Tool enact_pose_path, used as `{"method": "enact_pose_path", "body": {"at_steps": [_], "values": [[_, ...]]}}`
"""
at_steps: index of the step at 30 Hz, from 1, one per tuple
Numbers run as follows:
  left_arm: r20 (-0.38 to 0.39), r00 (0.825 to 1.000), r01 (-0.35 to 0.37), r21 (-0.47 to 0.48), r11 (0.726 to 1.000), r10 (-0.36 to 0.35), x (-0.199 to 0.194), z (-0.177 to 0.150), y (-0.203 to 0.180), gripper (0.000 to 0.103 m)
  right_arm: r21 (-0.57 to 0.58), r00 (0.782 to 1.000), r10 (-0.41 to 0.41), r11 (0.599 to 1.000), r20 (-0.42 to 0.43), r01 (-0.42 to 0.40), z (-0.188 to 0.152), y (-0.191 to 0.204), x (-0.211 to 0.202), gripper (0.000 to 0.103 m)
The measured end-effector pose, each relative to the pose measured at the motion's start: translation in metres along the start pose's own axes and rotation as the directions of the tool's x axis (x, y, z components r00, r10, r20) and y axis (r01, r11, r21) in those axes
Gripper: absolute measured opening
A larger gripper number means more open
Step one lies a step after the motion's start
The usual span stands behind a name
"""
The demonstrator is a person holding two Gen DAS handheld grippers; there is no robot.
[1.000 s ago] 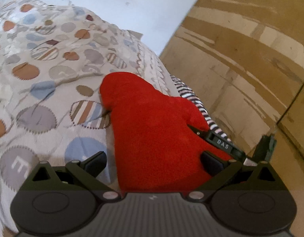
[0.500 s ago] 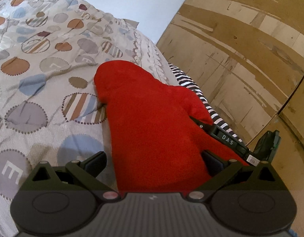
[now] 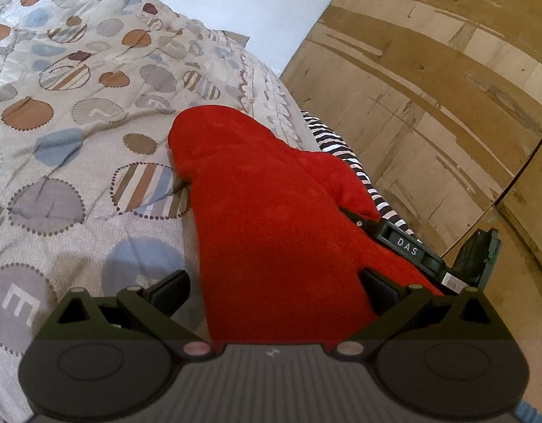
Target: Fold small clothes
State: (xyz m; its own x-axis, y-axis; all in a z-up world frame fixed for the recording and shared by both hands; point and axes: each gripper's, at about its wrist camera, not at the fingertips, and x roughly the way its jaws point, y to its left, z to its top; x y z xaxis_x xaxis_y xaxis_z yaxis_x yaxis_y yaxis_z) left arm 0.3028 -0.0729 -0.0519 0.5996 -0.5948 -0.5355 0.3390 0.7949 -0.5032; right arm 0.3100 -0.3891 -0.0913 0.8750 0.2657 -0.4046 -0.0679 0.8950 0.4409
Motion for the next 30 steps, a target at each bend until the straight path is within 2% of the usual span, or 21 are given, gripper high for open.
{"method": "enact_pose_path", "body": {"at_steps": [5, 7, 9, 12, 14, 16, 17, 19, 22, 26, 30], "values": [[-0.017, 0.999, 0.039, -0.031, 0.999, -0.04, 0.004, 0.001, 0.008, 0.103, -0.025, 1.0, -0.004, 1.0, -0.02, 0.004, 0.006, 0.007, -0.001, 0.091], [-0.03, 0.997, 0.071, -0.055, 0.996, -0.073, 0.007, 0.002, 0.014, 0.103, -0.055, 0.999, 0.011, 0.998, -0.031, -0.012, 0.01, 0.012, -0.003, 0.077], [-0.046, 0.992, 0.116, -0.089, 0.989, -0.121, 0.013, 0.002, 0.022, 0.103, -0.069, 0.998, 0.027, 0.997, -0.054, -0.031, 0.015, 0.016, -0.005, 0.075], [-0.074, 0.978, 0.183, -0.152, 0.971, -0.196, 0.023, 0.003, 0.036, 0.103, 0.074, 0.987, 0.106, 0.992, -0.118, -0.098, 0.023, -0.001, 0.001, 0.078], [-0.091, 0.974, 0.194, -0.152, 0.969, -0.21, 0.028, 0.006, 0.038, 0.103, 0.173, 0.979, 0.158, 0.976, -0.132, -0.134, 0.025, -0.016, 0.007, 0.078], [-0.12, 0.972, 0.186, -0.14, 0.973, -0.203, 0.031, 0.011, 0.035, 0.103, 0.144, 0.98, 0.146, 0.981, -0.134, -0.126, 0.025, -0.01, 0.007, 0.077], [-0.137, 0.97, 0.183, -0.14, 0.973, -0.202, 0.033, 0.013, 0.035, 0.099, 0.118, 0.982, 0.132, 0.986, -0.133, -0.117, 0.025, -0.006, 0.006, 0.073], [-0.165, 0.955, 0.218, -0.177, 0.96, -0.248, 0.034, 0.02, 0.036, 0.087, 0.13, 0.983, 0.134, 0.985, -0.126, -0.118, 0.027, -0.001, 0.001, 0.057], [-0.19, 0.956, 0.194, -0.157, 0.968, -0.222, 0.031, 0.026, 0.03, 0.08, 0.17, 0.983, 0.135, 0.979, -0.127, -0.112, 0.035, 0.003, -0.007, 0.05], [-0.188, 0.962, 0.174, -0.146, 0.974, -0.2, 0.02, 0.034, 0.025, 0.07, 0.11, 0.986, 0.11, 0.989, -0.123, -0.096, 0.043, 0.028, -0.021, 0.045], [-0.196, 0.963, 0.171, -0.081, 0.982, -0.184, 0.001, 0.047, 0.018, 0.068, 0.049, 0.987, 0.117, 0.992, -0.113, -0.112, 0.056, 0.061, -0.035, 0.044]]}}
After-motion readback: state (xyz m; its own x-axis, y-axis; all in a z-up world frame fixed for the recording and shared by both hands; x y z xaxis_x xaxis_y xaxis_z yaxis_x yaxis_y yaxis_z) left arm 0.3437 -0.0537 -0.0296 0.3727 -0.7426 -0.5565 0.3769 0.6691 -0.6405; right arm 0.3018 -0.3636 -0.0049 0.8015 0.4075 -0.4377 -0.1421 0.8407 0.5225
